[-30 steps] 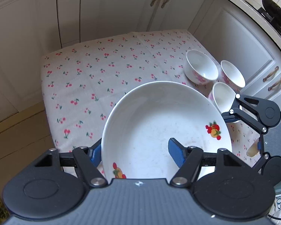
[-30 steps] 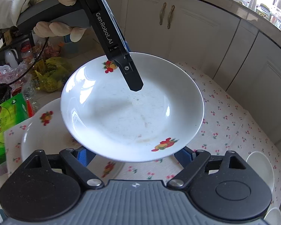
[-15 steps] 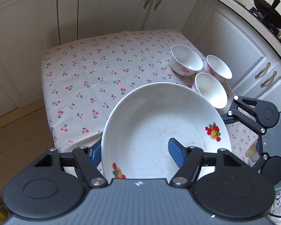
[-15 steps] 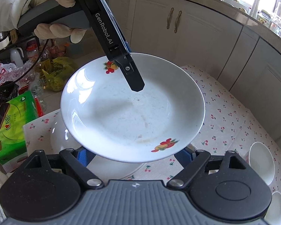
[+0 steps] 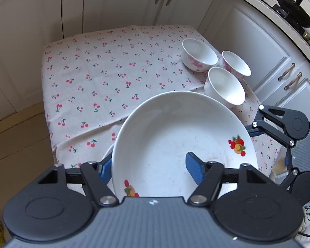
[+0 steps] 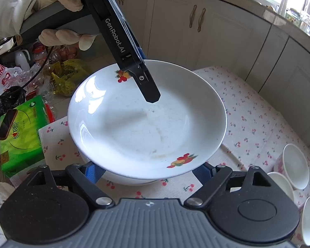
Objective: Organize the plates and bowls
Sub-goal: 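Carry the held white plate stack with the left tool toward the table edge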
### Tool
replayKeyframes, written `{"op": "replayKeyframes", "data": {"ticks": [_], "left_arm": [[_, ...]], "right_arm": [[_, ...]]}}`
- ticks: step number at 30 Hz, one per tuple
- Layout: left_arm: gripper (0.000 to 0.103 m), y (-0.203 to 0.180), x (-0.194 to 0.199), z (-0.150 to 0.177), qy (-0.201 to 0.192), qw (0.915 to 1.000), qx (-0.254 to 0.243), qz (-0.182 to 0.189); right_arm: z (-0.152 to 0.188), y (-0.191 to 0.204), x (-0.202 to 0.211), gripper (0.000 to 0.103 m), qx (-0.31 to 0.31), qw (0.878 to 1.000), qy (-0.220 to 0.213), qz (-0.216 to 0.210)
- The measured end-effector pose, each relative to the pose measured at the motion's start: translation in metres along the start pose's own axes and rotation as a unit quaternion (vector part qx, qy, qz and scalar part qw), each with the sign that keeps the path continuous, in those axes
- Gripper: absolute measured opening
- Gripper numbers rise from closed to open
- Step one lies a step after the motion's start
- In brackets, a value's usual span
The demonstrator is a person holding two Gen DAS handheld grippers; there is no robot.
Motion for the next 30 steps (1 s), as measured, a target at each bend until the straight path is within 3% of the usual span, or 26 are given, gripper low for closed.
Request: {"op": "replayKeyframes", "data": {"ticks": [10, 30], "left_arm": [[0.070, 0.008, -0.023, 0.016, 0.018, 0.9997, 0.005, 0.015], [0.071, 0.024, -0.048, 0.023, 0.032, 0.9994, 0.013, 0.008]], "right_arm": [[0.012, 0.013, -0.012, 0.091, -0.016, 1.000, 0.021, -0.016], [0.008, 0.022, -0.031, 0.091, -0.028, 0.998, 0.059, -0.020]]}}
Point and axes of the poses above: each gripper's, at about its wrist camera, not at the fingertips, and x roughly against the way its jaws point, y to its left, z to its underside, the point moved 1 cm from there along -x, roughly the way its jaws point, and after that the axes turned 15 degrees about x, right-handed, at the moved point
